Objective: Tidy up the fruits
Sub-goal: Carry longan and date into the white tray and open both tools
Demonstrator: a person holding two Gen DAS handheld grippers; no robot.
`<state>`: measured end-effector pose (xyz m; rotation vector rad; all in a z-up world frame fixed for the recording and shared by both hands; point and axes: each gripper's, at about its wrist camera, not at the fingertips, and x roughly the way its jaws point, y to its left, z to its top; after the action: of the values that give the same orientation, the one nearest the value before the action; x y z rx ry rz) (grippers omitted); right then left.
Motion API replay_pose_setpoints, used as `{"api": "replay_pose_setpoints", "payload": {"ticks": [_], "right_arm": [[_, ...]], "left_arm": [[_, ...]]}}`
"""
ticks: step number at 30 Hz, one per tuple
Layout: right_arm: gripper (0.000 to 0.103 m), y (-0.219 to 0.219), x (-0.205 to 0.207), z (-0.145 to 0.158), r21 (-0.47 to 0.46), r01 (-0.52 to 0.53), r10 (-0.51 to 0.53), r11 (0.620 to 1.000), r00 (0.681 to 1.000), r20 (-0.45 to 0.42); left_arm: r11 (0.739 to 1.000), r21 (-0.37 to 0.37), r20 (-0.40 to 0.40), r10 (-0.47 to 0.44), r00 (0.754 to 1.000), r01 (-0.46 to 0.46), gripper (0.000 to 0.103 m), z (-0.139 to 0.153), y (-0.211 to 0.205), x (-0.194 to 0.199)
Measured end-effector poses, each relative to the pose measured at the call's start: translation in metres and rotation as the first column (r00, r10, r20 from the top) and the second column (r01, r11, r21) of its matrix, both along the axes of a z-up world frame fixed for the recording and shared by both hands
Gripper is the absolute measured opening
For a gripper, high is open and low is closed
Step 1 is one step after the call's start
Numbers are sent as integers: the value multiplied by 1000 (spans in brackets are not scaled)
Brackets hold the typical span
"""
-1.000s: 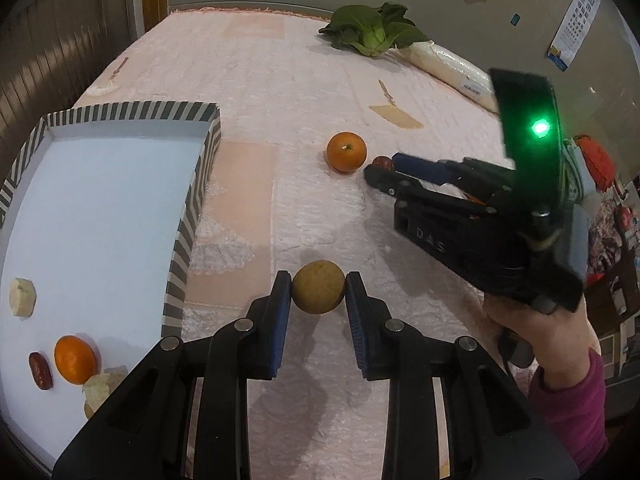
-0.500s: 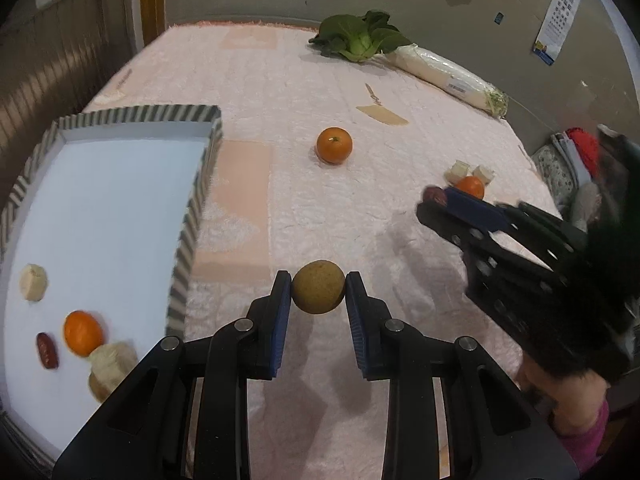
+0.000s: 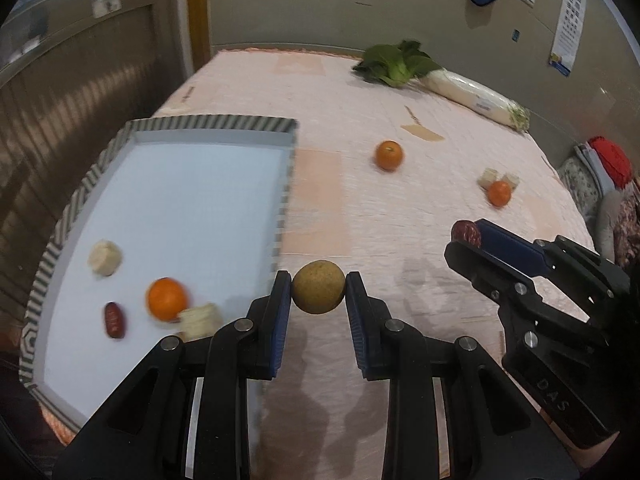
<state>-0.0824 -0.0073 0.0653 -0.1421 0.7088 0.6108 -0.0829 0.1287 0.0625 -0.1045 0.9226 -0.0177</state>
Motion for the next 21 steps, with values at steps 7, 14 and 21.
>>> {"api": "replay_pose_setpoints", "payload": {"ticks": [7,14,21], "right_arm": [[25,36,-7,1,-6,-67,67,998,998,-5],[25,66,-9,2,-9,-112,112,994,994,-4],[25,87,-8,1,-12,-144,143,990,990,-13]], "left_arm": [[998,2,28,67,997,-67,27,6,36,-13],[991,1,44,136,990,-136,27,8,73,-21],[983,-9,41,184,982,-183,27,5,98,-27]]}}
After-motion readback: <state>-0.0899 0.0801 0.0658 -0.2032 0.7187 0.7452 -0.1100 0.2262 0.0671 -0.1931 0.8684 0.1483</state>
